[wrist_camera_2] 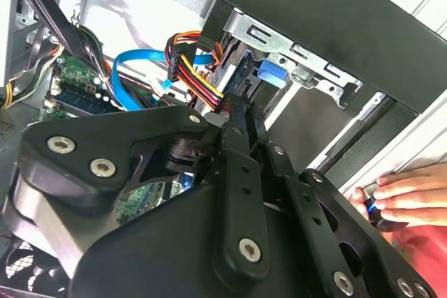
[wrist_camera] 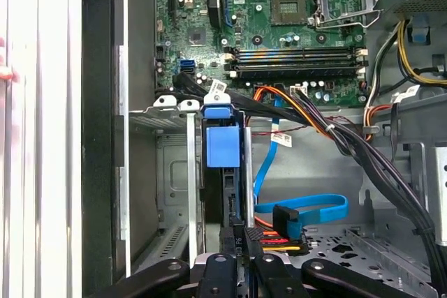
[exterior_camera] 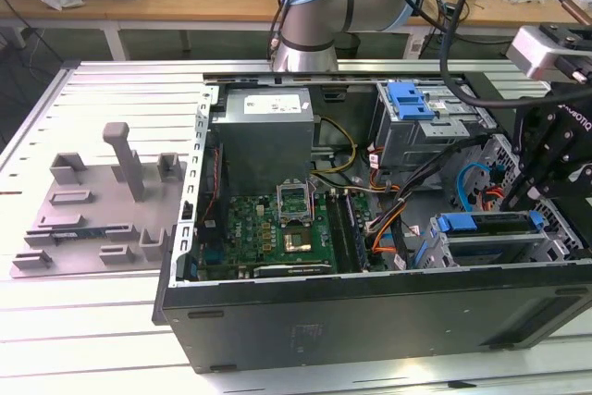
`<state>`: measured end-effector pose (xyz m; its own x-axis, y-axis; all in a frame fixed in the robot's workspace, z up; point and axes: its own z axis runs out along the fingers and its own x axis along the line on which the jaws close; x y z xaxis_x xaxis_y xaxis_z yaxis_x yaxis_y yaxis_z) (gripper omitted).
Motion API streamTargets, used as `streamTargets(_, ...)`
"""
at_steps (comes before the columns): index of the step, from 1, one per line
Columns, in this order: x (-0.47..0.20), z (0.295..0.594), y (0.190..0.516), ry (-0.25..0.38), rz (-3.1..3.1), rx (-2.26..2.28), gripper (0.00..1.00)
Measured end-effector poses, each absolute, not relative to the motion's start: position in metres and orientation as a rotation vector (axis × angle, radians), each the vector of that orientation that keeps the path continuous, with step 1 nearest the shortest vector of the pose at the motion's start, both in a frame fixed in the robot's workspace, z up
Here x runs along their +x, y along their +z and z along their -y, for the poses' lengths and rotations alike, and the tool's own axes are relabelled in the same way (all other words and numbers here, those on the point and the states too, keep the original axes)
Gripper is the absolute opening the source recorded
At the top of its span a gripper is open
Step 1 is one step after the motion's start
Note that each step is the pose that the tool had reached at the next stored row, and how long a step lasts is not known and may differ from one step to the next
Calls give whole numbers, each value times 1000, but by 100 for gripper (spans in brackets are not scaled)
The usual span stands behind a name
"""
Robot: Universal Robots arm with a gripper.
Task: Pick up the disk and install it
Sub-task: 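Insert the first disk wire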
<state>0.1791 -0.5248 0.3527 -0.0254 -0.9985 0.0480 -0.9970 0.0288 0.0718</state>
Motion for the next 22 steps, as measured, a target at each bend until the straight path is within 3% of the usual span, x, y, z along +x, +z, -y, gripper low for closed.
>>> streamTargets(22, 180, 526, 353, -31, 2175, 2157, 17)
